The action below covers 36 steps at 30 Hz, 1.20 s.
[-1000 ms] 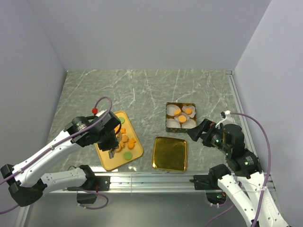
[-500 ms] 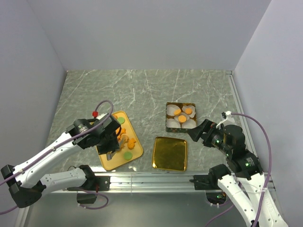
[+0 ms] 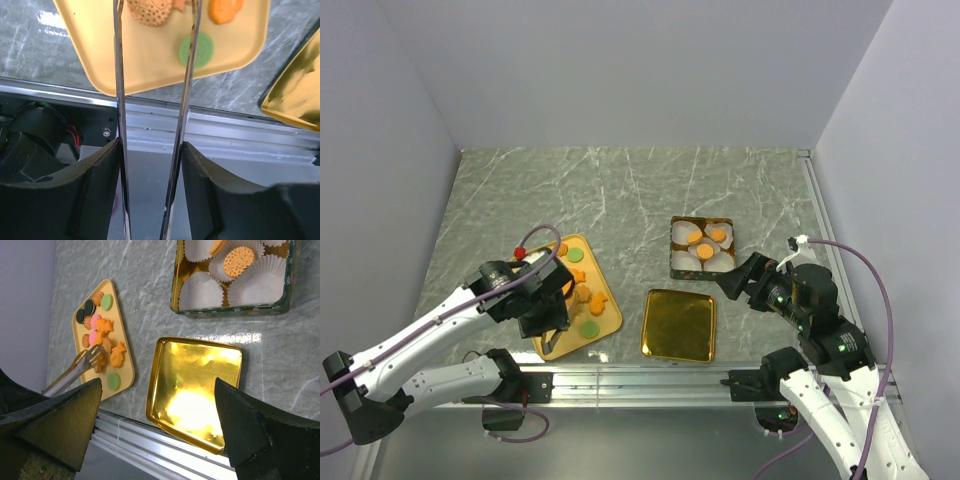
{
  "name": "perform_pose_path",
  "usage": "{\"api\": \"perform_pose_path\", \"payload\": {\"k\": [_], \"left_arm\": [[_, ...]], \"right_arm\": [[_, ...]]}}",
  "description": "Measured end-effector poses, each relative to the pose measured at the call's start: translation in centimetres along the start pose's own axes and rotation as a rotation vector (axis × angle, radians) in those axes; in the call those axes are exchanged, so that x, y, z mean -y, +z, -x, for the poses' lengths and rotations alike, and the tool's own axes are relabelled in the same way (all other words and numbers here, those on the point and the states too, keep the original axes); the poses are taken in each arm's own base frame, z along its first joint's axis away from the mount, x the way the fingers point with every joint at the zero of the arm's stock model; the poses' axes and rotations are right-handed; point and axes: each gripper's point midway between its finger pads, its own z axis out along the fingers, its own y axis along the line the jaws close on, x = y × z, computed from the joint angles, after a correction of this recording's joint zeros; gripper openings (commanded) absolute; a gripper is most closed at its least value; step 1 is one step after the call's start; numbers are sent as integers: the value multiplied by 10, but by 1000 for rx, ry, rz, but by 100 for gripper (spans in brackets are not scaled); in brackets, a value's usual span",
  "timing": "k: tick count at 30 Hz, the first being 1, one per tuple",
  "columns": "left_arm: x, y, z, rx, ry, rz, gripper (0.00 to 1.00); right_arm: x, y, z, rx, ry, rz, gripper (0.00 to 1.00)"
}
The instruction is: Pack the cookies
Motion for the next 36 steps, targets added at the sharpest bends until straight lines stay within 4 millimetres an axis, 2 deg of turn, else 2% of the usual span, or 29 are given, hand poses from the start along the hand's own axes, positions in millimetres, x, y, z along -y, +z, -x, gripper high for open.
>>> {"api": "perform_pose_path", "payload": {"k": [5,14,20,36], "left_arm": [[-6,3,-8,-18,-16,-9,57],[-15,8,-19,-46,-27,-13,42],[-13,8,-18,-51,-24,-6,40],[38,-25,17,-5,13,-67,41]], "right_arm": [[0,0,0,0,0,0,100],[0,0,0,-3,-4,1,100],[0,1,-2,-12,-6,0,100],[1,2,-2,-14,-12,-2,100]]}}
